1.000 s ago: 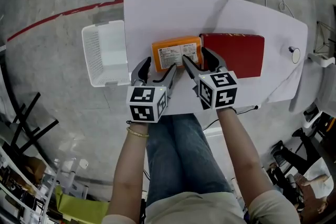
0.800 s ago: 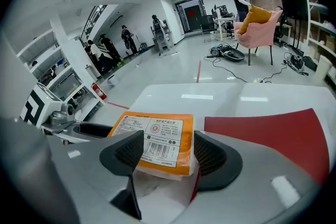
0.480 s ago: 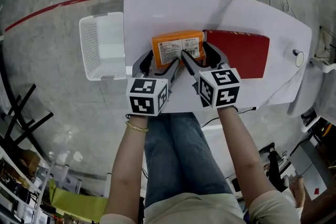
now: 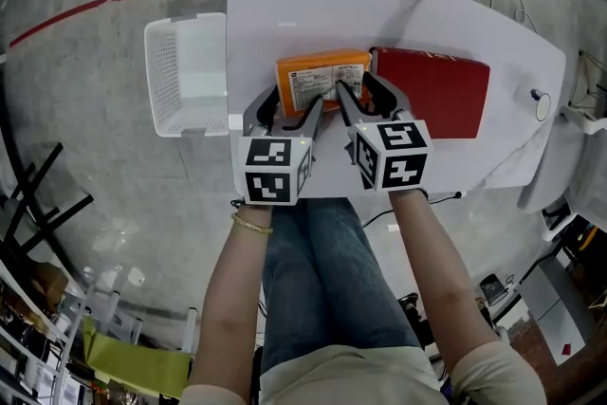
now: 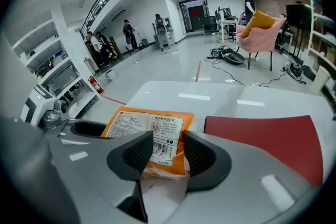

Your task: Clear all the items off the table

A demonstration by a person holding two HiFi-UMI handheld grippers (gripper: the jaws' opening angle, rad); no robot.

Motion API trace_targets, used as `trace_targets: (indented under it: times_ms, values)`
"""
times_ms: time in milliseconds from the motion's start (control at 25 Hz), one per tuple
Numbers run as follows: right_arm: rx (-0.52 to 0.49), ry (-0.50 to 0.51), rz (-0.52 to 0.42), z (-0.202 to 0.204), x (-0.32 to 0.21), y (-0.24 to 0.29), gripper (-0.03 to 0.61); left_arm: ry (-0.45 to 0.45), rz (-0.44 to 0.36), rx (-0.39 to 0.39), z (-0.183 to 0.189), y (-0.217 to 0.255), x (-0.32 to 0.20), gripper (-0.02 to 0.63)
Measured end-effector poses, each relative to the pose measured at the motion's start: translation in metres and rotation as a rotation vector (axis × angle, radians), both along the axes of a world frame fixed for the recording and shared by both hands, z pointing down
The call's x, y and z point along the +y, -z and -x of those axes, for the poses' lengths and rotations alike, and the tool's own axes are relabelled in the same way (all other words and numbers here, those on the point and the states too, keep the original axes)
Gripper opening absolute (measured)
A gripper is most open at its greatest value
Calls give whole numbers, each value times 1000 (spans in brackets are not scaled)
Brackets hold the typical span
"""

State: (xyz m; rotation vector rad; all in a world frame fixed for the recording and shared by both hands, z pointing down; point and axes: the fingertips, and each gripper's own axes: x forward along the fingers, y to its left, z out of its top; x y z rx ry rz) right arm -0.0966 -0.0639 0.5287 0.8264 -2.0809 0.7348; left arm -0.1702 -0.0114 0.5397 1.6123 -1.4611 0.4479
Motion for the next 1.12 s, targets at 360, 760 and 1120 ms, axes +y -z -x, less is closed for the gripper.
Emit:
trace_targets:
  times_ms: [360, 760, 1120]
  values:
    - [-3, -23, -10, 1, 2, 5, 71, 37, -2, 3, 5, 5, 4, 261]
    - [-15, 16, -38, 9, 11, 20, 61, 60, -24, 1, 11, 18, 13, 242]
    - [-40, 63, -57, 27, 25, 35, 61, 114, -49, -16, 28, 33, 29, 241]
